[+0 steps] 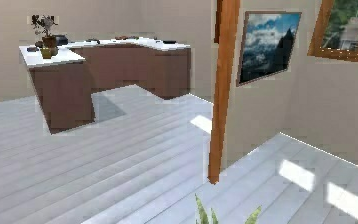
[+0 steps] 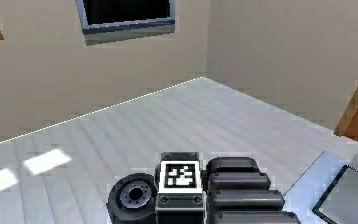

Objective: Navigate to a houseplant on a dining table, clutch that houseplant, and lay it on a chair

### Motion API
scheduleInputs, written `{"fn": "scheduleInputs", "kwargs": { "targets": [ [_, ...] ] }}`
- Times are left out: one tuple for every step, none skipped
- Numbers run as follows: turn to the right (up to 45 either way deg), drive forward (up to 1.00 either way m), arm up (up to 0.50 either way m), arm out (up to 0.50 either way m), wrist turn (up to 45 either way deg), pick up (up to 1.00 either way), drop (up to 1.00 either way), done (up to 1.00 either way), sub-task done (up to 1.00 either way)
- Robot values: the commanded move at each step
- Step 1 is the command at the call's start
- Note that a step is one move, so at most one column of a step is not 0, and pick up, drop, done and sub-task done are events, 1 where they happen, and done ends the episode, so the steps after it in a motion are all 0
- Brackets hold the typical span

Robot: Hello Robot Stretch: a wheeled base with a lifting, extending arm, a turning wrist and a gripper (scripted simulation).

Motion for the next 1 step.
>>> {"fn": "scheduleInputs", "kwargs": {
  "targets": [
    [0.0, 0.15, 0.00, 0.00, 0.0, 0.00, 0.00, 0.00, 0.00]
  ]
}}
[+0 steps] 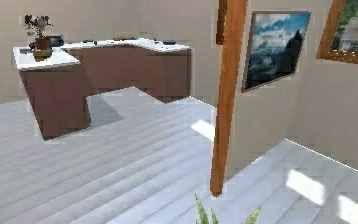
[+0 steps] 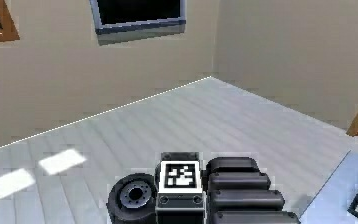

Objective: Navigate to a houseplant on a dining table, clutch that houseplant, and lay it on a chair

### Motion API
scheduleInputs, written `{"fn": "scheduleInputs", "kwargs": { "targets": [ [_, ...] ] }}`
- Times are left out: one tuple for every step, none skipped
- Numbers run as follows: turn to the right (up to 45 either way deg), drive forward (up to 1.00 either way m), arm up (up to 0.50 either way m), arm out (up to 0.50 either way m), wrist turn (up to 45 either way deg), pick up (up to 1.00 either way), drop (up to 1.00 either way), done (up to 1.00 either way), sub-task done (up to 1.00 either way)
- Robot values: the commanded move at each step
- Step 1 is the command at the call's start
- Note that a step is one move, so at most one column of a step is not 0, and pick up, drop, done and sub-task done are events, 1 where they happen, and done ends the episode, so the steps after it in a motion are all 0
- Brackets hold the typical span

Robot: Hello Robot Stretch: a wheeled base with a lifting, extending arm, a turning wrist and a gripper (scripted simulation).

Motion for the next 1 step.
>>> {"fn": "scheduleInputs", "kwargs": {
  "targets": [
    [-45.0, 0.00, 0.00, 0.00, 0.0, 0.00, 0.00, 0.00, 0.00]
  ]
}}
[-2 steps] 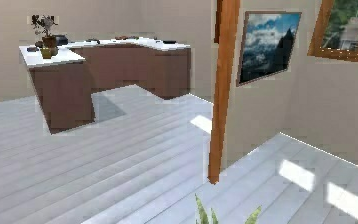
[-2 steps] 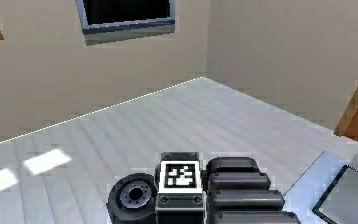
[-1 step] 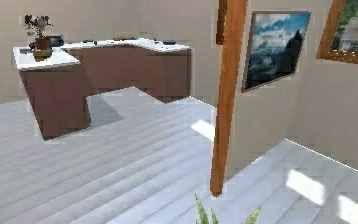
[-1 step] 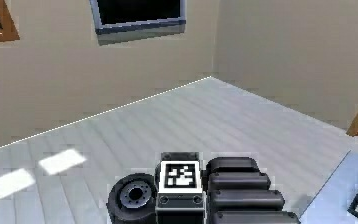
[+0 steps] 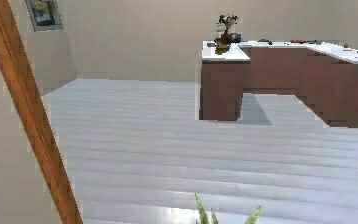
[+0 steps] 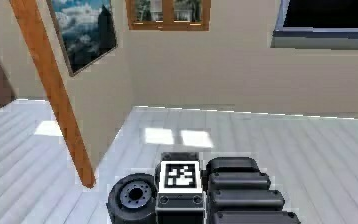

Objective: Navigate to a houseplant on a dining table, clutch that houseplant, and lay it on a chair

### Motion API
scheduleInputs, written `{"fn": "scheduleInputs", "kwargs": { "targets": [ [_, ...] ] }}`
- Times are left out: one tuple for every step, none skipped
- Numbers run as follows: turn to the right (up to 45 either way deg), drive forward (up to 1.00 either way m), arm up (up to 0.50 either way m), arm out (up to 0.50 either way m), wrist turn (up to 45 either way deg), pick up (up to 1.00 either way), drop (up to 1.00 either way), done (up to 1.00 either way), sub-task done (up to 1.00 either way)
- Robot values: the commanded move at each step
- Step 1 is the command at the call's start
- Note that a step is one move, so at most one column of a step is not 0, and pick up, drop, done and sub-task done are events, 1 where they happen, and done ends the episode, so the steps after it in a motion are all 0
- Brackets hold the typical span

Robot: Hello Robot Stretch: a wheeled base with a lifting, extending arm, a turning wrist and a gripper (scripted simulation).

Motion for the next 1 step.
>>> {"fn": "scheduleInputs", "kwargs": {
  "targets": [
    [-45.0, 0.00, 0.00, 0.00, 0.0, 0.00, 0.00, 0.00, 0.00]
  ]
}}
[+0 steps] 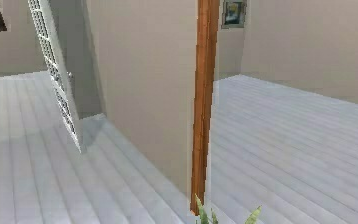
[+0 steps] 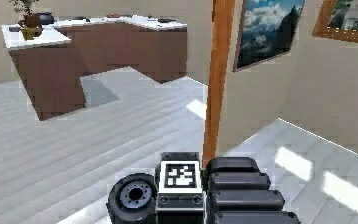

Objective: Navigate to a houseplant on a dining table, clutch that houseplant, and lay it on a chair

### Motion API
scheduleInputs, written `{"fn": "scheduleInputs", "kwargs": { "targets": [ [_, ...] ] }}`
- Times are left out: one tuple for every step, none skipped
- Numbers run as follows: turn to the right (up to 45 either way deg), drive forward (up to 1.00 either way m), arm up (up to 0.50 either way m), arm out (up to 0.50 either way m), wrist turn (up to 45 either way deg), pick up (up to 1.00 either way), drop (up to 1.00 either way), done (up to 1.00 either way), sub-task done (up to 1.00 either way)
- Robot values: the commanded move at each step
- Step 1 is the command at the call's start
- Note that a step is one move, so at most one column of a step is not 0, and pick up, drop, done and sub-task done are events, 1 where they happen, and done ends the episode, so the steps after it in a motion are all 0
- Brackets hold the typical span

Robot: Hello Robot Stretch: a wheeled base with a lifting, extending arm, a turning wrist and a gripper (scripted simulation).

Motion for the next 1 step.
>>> {"fn": "scheduleInputs", "kwargs": {
  "targets": [
    [-12.0, 0.00, 0.00, 0.00, 0.0, 0.00, 0.00, 0.00, 0.00]
  ]
}}
